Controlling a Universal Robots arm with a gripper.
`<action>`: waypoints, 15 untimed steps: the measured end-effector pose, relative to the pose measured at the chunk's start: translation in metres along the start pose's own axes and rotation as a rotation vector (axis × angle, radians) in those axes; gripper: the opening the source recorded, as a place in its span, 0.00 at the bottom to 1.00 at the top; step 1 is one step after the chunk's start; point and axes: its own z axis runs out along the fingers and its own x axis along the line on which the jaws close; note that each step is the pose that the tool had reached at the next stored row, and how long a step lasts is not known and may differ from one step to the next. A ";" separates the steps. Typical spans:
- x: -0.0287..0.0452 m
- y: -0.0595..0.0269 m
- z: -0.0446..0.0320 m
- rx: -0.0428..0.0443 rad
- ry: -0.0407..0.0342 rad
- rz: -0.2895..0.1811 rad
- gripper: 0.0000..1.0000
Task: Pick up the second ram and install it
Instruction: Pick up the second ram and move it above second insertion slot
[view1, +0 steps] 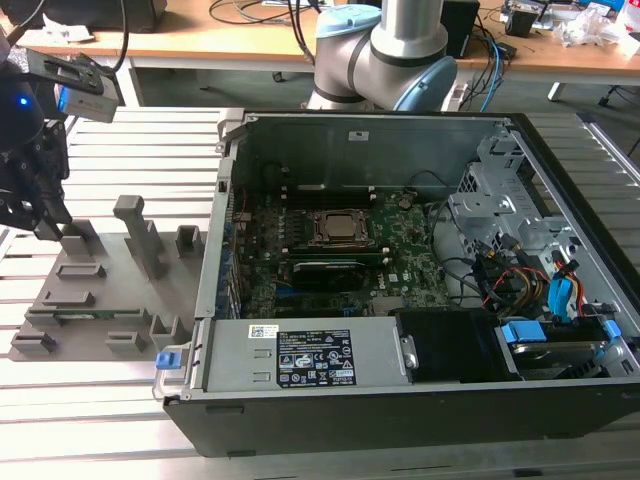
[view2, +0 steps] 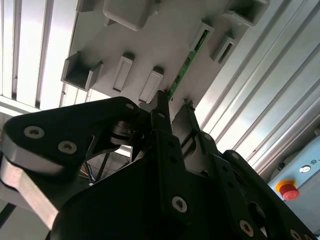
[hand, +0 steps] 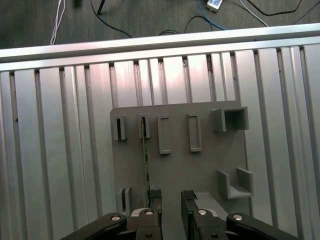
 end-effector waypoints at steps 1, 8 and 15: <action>0.0000 0.0000 0.0004 0.0000 0.0000 0.000 0.30; 0.0001 -0.0002 0.0049 0.0001 0.0000 0.000 0.30; 0.0002 -0.0005 0.0102 0.0000 0.0000 0.000 0.30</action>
